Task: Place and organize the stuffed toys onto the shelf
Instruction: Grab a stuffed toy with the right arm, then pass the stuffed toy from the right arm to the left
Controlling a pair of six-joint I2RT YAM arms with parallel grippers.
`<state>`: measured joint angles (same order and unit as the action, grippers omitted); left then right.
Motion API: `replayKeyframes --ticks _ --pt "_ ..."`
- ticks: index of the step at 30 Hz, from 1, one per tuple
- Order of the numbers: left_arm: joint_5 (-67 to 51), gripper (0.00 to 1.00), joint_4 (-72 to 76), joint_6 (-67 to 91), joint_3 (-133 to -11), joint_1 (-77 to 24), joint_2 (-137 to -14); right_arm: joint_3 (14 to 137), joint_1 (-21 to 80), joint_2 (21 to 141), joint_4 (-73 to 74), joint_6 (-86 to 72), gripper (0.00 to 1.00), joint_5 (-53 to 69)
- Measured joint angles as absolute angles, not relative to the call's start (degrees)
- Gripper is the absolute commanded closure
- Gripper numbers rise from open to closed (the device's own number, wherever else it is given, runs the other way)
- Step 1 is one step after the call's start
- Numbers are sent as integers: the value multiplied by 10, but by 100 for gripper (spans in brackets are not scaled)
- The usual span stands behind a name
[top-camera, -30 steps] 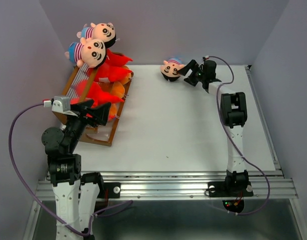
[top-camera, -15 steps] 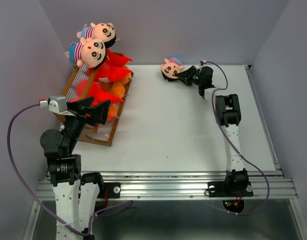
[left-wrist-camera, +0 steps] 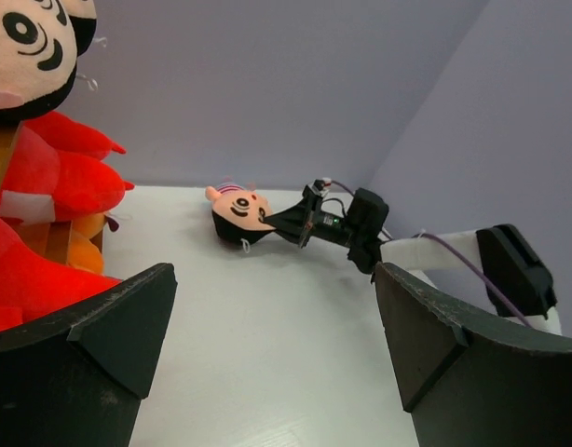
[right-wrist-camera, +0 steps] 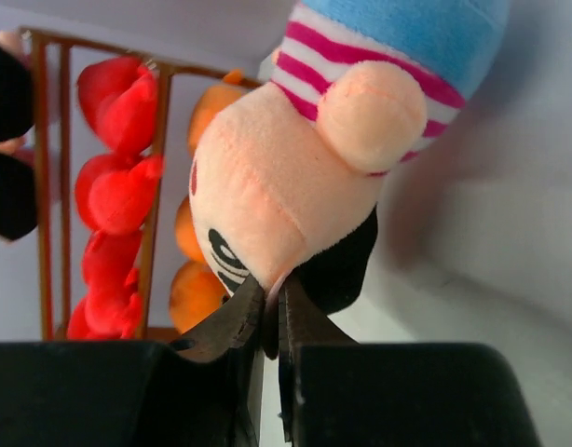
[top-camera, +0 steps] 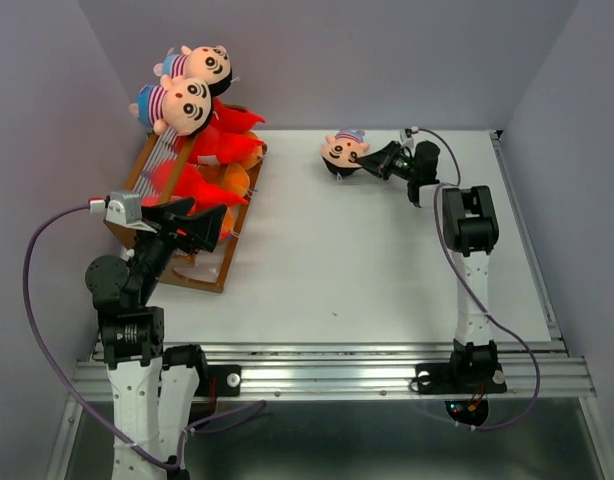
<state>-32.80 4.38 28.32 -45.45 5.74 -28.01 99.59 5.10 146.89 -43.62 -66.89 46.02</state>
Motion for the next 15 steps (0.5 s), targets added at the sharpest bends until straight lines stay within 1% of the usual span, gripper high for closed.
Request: replayKeyframes --ticks 2,4,7,9,12,13,15 --pt "-332 2 40 276 -452 57 -280 956 43 1422 -439 -657 99 496" --pt "-336 2 38 270 -449 57 -280 899 32 1346 -446 -632 99 551" --pt "-342 2 33 262 -449 53 -280 839 18 1246 -451 -601 100 606" --pt "-345 2 32 258 -449 49 -280 777 11 1160 -445 -563 100 634" --pt "-350 2 31 255 -449 41 -280 724 9 1063 -358 -452 100 652" --pt "-353 2 30 254 -449 37 -280 715 12 1028 -279 -385 100 646" --pt "-359 1 26 253 -450 27 -280 710 14 995 -186 -308 100 636"
